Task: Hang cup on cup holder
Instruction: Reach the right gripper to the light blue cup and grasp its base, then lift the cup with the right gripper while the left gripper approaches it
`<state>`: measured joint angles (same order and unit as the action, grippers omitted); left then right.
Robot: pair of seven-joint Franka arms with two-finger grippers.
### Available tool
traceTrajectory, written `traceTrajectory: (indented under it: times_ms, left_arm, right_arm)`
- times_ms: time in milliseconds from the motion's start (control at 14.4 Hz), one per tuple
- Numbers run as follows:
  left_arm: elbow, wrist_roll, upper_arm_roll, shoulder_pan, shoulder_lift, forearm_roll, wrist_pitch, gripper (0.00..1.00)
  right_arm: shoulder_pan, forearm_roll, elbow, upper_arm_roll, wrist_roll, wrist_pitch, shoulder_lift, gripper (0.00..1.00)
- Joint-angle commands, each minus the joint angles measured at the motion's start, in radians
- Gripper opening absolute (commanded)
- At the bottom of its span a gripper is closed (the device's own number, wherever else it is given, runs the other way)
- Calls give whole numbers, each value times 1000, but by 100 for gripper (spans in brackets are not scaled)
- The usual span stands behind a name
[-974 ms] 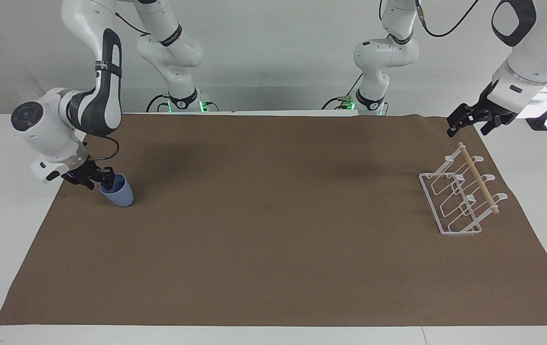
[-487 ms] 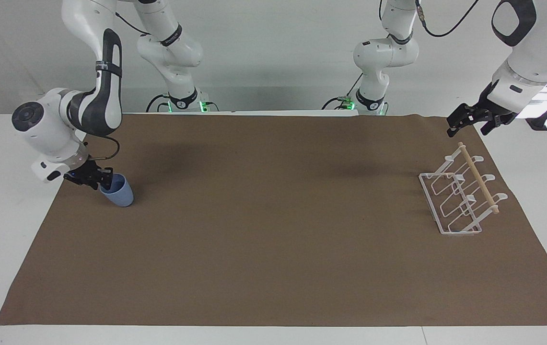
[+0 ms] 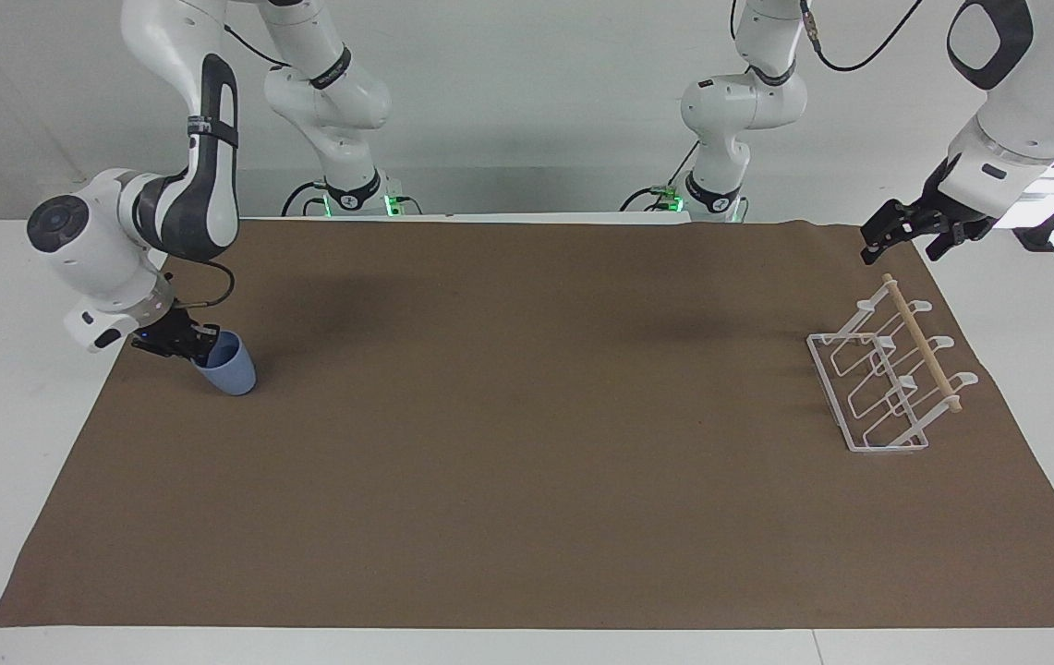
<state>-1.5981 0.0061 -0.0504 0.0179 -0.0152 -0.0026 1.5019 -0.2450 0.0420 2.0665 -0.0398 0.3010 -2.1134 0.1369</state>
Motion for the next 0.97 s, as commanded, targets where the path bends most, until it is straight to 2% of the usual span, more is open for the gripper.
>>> traceTrajectory:
  times_ms: [0, 209, 278, 417, 557, 626, 765, 904]
  left_arm:
    - [-34, -17, 0, 2, -28, -14, -12, 100]
    - [-126, -99, -3, -13, -74, -51, 3, 100]
    - [-161, -106, -3, -19, -90, -80, 15, 100]
    - [-218, -110, 1, -3, -123, -210, 31, 100]
    - [-301, -141, 0, 11, -167, -279, 66, 100]
    - [-354, -196, 0, 1, -193, -325, 102, 100]
    - [-433, -422, -23, -71, -230, -343, 203, 100]
    - [-482, -703, -25, -150, -253, -341, 267, 100]
  right_arm:
    - [-2, 6, -49, 1, 27, 85, -14, 0]
    - [0, -23, -166, 41, 36, 284, -25, 0]
    - [0, -93, -196, 66, 39, 347, -26, 0]
    - [1, -354, -241, 77, 43, 461, -31, 0]
    - [25, -561, -233, 101, 30, 474, -33, 0]
    - [50, -624, -232, 101, 32, 469, -33, 0]
    - [94, -770, -218, 101, 12, 464, -36, 0]
    - [139, -963, -174, 101, -107, 454, -57, 0]
